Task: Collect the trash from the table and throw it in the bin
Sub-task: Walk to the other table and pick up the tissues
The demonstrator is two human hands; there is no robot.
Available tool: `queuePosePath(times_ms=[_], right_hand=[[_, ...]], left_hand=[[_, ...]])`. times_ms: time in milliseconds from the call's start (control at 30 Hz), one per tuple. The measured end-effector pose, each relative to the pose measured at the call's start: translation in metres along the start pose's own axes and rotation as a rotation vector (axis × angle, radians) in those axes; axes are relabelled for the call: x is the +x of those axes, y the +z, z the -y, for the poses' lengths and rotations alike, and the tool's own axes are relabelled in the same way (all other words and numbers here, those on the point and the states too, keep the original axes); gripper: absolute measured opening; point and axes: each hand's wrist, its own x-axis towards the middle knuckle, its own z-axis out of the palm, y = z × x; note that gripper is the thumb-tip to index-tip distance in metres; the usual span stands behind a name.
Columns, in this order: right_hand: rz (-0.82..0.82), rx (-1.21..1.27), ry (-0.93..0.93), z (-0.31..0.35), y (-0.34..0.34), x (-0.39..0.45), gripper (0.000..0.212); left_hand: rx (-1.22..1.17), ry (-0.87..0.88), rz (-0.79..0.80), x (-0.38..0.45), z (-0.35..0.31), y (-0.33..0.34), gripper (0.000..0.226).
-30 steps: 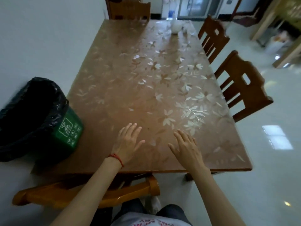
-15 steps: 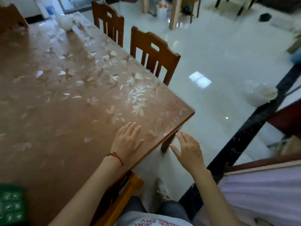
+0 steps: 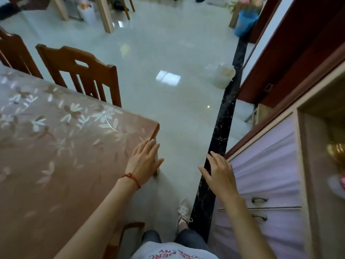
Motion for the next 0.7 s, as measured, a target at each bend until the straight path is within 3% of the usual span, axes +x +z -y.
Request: queuePosePath(times_ms=[700], right_hand=[[-0.014, 0.011, 0.142, -0.135, -0.055, 0.189, 0.055]], left_hand=[[-0.047, 0.117, 0.056, 0.253, -0.076, 0.020, 0.056]])
